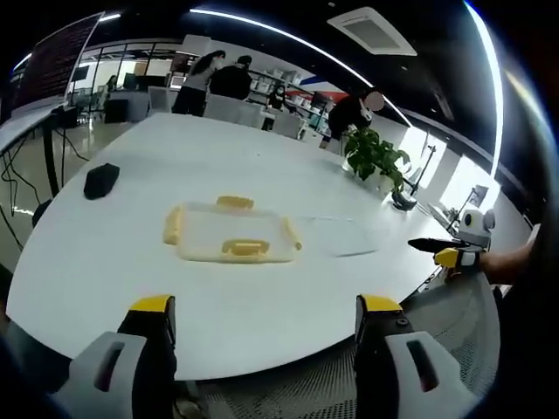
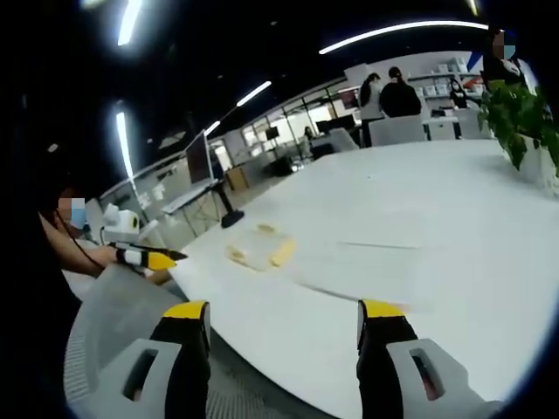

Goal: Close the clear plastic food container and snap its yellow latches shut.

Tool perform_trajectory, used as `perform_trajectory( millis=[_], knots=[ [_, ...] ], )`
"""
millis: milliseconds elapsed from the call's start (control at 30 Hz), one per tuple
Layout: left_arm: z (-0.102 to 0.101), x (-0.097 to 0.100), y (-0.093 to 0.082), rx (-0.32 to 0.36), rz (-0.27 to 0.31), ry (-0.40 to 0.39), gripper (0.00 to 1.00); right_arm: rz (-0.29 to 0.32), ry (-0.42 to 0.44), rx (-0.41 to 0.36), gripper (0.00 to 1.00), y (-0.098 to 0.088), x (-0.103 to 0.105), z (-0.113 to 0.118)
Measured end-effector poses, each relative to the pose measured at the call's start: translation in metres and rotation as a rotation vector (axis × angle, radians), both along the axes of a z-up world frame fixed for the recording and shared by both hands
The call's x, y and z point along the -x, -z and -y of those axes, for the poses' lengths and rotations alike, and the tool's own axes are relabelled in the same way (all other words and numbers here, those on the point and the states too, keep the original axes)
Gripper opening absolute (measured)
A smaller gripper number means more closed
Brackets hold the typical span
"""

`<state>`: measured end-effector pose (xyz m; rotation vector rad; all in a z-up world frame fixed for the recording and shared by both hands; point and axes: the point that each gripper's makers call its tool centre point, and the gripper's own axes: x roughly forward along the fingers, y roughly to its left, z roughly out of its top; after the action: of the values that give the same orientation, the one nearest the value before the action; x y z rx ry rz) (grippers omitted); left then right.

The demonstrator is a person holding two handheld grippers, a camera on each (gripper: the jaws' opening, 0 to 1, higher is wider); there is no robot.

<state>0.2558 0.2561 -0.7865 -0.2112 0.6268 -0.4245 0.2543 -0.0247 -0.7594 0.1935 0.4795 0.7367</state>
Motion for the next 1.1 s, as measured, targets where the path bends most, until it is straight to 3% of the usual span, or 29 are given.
perform_trajectory(
  millis=[33, 100, 133, 300, 433, 700, 900, 1100],
  knots=[
    [0.0, 0.0, 0.0, -0.003, -0.001, 0.004, 0.85, 0.002, 0.0, -0.001, 0.69, -0.001, 0.0, 0.0],
    [-0.006, -0.003, -0.002, -0.071, 0.016, 0.012, 0.8, 0.007, 0.021, -0.033, 0.69, -0.008, -0.003, 0.002],
    [-0.004, -0.003, -0.004, -0.058, 0.016, 0.013, 0.8, 0.01, 0.04, -0.057, 0.7, -0.012, -0.006, 0.004],
    [-0.001, -0.009, -0.012, 0.0, 0.014, 0.009, 0.84, 0.031, 0.007, -0.014, 0.69, -0.015, -0.007, 0.005],
    [0.006, -0.012, -0.014, -0.027, 0.033, 0.046, 0.84, 0.041, -0.001, 0.002, 0.68, -0.014, -0.01, 0.003],
    [0.009, -0.008, -0.01, -0.017, 0.018, 0.056, 0.83, 0.034, -0.001, 0.003, 0.67, -0.012, -0.009, 0.001],
    [0.01, -0.008, -0.01, -0.017, 0.016, 0.071, 0.83, 0.073, -0.007, -0.022, 0.61, -0.025, -0.01, -0.001],
    [0.015, -0.009, -0.01, -0.031, 0.017, 0.118, 0.83, 0.079, -0.002, -0.012, 0.64, -0.03, -0.018, -0.005]
  ],
)
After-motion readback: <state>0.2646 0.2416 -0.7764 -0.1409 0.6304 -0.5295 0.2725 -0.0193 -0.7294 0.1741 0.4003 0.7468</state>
